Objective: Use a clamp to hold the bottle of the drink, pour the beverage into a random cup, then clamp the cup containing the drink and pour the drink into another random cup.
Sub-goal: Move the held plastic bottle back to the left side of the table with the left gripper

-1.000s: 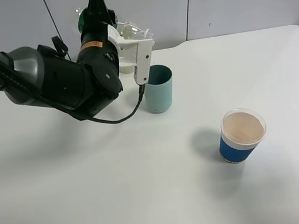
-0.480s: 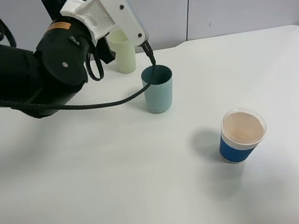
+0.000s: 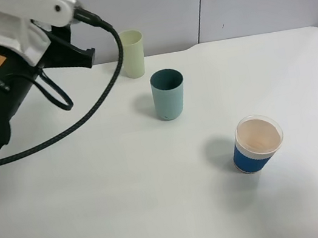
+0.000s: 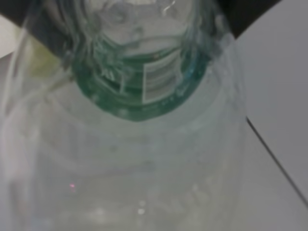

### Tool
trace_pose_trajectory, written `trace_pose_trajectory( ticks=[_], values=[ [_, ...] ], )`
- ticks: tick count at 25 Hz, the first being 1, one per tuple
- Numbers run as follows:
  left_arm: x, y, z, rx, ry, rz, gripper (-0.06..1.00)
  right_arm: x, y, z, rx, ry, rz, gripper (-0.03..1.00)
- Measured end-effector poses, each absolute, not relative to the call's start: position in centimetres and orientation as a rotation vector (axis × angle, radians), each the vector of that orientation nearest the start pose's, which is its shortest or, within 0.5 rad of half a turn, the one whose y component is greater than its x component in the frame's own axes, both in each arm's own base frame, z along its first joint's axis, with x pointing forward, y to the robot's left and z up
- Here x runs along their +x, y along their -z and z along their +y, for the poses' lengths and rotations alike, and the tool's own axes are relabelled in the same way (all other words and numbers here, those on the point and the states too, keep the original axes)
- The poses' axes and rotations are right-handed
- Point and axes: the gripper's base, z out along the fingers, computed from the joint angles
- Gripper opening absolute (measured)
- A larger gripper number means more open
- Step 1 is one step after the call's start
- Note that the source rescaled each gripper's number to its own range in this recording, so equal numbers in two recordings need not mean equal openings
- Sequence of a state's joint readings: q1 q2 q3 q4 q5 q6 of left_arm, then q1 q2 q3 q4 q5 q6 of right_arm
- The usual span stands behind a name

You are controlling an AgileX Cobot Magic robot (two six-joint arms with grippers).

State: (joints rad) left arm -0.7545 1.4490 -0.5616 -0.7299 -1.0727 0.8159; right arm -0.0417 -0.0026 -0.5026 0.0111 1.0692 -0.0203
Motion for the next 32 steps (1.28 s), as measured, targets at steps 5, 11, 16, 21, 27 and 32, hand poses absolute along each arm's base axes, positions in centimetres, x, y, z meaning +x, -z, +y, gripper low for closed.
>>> trace_pose_trajectory(
  ticks=[5, 11, 16, 21, 27, 32],
  values=[
    [21.7, -25.2, -11.8, 0.18, 0.027, 1.427, 0.02, -0.6, -27.7, 0.1, 0.021, 0.025, 2.048, 0.83],
    [21.2, -24.7, -10.7, 0.049, 0.114, 1.538, 0.02, -0.6, -27.7, 0.1, 0.021, 0.025, 2.048, 0.83],
    [21.1, -23.6, -10.7, 0.038, 0.134, 1.677, 0.02, -0.6, -27.7, 0.1, 0.021, 0.025, 2.048, 0.83],
    [21.0, -23.2, -10.7, 0.137, 0.06, 1.712, 0.02, -0.6, -27.7, 0.1, 0.021, 0.025, 2.048, 0.83],
    [21.2, -22.1, -9.9, 0.232, 0.05, 1.692, 0.02, -0.6, -27.7, 0.1, 0.021, 0.025, 2.048, 0.83],
    [22.2, -21.0, -8.8, 0.164, 0.125, 1.723, 0.02, -0.6, -27.7, 0.1, 0.021, 0.025, 2.048, 0.83]
  ],
)
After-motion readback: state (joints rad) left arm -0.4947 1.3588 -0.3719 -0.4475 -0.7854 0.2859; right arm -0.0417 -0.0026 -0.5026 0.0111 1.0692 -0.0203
